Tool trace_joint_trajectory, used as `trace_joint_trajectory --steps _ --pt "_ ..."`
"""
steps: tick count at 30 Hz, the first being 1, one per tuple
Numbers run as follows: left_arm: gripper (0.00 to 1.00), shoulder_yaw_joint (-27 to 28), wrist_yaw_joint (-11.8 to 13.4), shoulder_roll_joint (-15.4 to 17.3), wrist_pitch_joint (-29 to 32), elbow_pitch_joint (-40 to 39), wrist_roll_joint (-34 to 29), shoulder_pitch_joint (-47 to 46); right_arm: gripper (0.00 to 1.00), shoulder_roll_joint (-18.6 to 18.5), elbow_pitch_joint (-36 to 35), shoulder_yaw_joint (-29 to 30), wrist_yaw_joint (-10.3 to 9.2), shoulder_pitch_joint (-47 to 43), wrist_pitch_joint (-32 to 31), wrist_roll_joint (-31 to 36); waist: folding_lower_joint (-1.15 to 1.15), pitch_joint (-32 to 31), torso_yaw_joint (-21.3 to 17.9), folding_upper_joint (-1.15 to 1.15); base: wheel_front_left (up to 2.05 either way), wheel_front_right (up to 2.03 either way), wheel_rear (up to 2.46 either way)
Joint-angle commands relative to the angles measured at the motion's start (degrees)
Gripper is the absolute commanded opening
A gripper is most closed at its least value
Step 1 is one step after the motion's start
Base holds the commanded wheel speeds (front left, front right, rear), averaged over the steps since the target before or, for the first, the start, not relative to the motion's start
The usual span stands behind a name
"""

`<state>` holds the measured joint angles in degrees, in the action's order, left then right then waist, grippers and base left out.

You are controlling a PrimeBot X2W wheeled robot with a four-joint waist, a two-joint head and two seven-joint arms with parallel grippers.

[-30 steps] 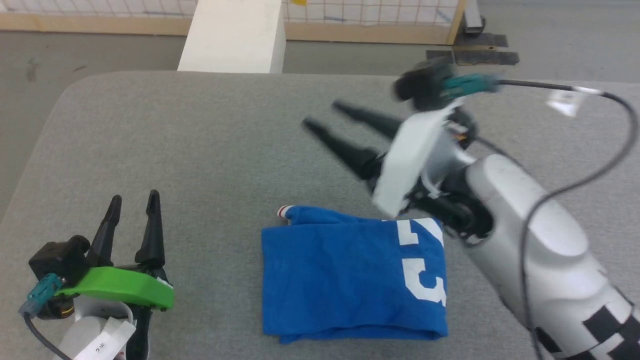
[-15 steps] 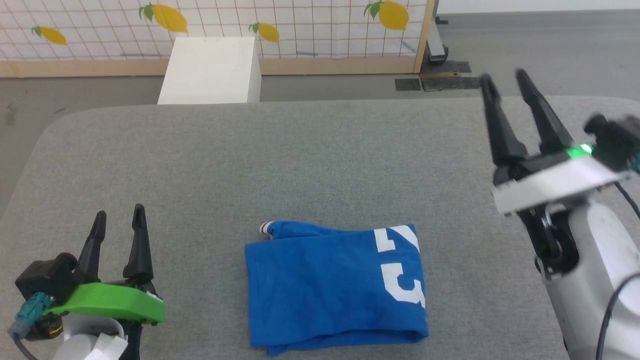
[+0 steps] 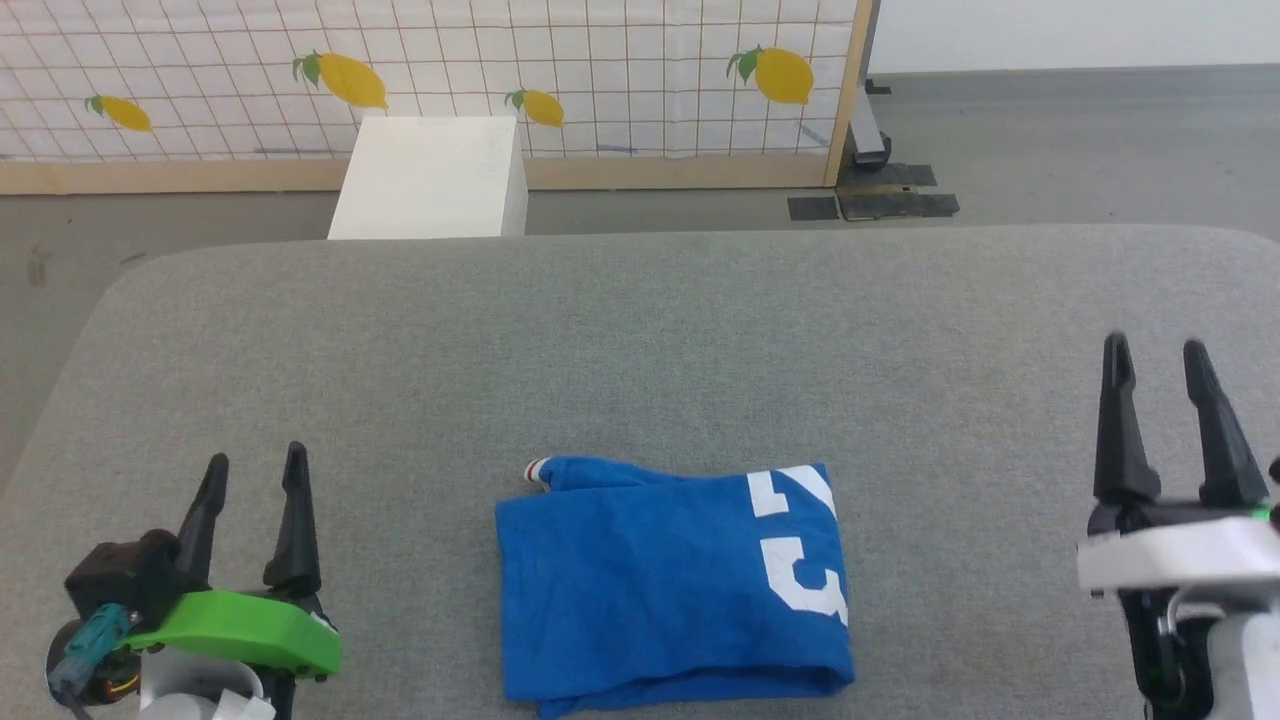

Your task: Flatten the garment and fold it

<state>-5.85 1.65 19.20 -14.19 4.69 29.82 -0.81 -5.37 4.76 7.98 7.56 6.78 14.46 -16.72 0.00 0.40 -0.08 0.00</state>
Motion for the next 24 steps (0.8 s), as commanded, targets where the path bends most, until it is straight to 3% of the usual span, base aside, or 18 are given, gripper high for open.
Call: trace_joint_trajectory --steps 1,15,24 --pt "1.00 -0.37 0.26 0.48 0.40 0.17 -0.69 0.77 1.00 0.51 -0.28 0.41 -0.08 -1.48 0.24 1.06 0.00 -0.06 0.00 0.00 0.00 0.00 0.00" --pt "1.00 -2.44 1.33 1.39 3.94 1.77 -1.81 -0.41 1.00 0.89 -0.01 -1.96 -0.08 -6.39 -7.69 5.62 0.00 0.57 0.09 0.00 0.00 0.00 0.00" --pt "1.00 -2.99 1.56 1.05 3.64 2.72 -1.61 -0.60 1.00 0.66 0.14 -2.69 -0.08 -7.83 -7.97 5.66 0.00 0.18 0.79 0.00 0.00 0.00 0.00"
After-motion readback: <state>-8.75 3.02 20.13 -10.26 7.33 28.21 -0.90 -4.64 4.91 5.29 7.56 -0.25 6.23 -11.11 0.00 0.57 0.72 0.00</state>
